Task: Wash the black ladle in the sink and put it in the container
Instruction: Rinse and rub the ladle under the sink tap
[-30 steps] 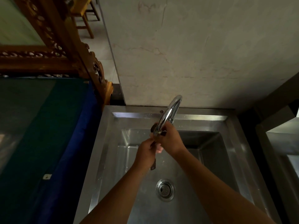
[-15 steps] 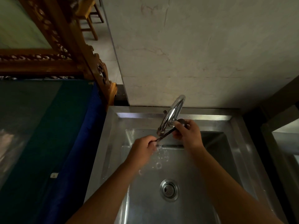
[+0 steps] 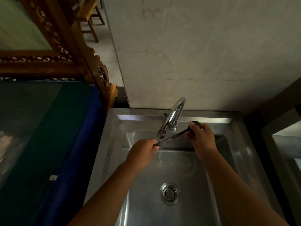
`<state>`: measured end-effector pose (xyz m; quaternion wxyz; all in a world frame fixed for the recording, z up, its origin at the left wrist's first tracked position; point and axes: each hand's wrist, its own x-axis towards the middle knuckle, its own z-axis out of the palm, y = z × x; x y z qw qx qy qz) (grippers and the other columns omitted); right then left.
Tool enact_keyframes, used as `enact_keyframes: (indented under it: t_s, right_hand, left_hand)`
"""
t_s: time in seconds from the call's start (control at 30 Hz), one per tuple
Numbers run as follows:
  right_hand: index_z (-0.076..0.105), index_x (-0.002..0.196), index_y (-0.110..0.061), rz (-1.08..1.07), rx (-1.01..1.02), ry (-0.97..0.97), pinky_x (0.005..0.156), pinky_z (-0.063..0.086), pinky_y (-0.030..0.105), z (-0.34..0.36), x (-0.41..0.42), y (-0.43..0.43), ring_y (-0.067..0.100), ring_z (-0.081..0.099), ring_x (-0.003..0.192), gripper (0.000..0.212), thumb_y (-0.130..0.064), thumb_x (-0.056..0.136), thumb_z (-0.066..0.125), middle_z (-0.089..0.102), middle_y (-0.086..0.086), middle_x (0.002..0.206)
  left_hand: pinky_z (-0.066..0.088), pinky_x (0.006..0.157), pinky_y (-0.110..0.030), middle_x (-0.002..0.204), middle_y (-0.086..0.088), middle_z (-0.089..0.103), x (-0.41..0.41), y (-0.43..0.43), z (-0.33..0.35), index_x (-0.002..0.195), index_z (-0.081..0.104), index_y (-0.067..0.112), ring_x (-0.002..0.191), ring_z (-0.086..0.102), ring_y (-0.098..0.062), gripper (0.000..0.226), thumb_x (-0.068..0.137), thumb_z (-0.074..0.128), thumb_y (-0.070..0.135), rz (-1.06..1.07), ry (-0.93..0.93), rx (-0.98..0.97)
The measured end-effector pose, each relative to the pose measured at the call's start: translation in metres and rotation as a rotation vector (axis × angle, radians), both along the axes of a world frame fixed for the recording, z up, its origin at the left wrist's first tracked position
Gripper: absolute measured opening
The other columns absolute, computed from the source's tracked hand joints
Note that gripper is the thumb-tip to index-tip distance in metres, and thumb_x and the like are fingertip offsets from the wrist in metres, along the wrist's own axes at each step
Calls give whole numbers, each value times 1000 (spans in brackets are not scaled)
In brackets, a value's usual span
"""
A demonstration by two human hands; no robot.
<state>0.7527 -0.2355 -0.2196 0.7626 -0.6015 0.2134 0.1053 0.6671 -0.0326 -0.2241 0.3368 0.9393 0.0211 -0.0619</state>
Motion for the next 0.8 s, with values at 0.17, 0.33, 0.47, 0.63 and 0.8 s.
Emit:
enact_keyframes:
  t_s: [0.17, 0.33, 0.47, 0.63, 0.8]
  right_hand:
    - [57, 108, -13, 5, 2, -16, 70, 57, 30, 3, -6, 14, 19, 69, 80, 24, -23, 88, 66, 63, 15, 106]
    - [57, 105, -12, 149, -55, -16, 64, 58, 25, -1, -19, 37, 21, 70, 81, 20, -22, 89, 65, 66, 16, 103]
    - [57, 99, -21, 233, -224, -81, 63, 56, 25, -9, -30, 57, 16, 69, 77, 14, -21, 88, 66, 69, 13, 99]
    - [59, 104, -14, 425, -400, -248, 83, 56, 32, -8, -34, 75, 18, 67, 93, 24, -10, 84, 71, 69, 6, 98]
    - [55, 115, -5, 436, -118, -210, 65, 57, 31, 1, -41, 84, 24, 70, 85, 35, 6, 83, 65, 68, 11, 96]
  left_hand:
    - [55, 74, -36, 88, -10, 74, 13, -15, 6, 99, 70, 12, 82, 70, -24, 28, 97, 48, 29, 23, -15, 94]
    - [56, 80, -42, 91, -13, 73, 14, -23, 4, 100, 68, 8, 83, 70, -26, 30, 98, 46, 27, 82, 40, -46]
    - [55, 71, -34, 93, -6, 72, 1, -20, -3, 113, 63, 16, 84, 69, -23, 24, 98, 47, 24, 137, -7, -156]
    - [36, 53, -27, 59, 8, 51, -16, -18, -17, 82, 58, 18, 53, 46, -9, 21, 98, 47, 26, 283, 55, -371]
    - [33, 45, -24, 47, 8, 47, -22, -22, -19, 66, 57, 23, 41, 39, -7, 36, 97, 46, 38, 436, 184, -726]
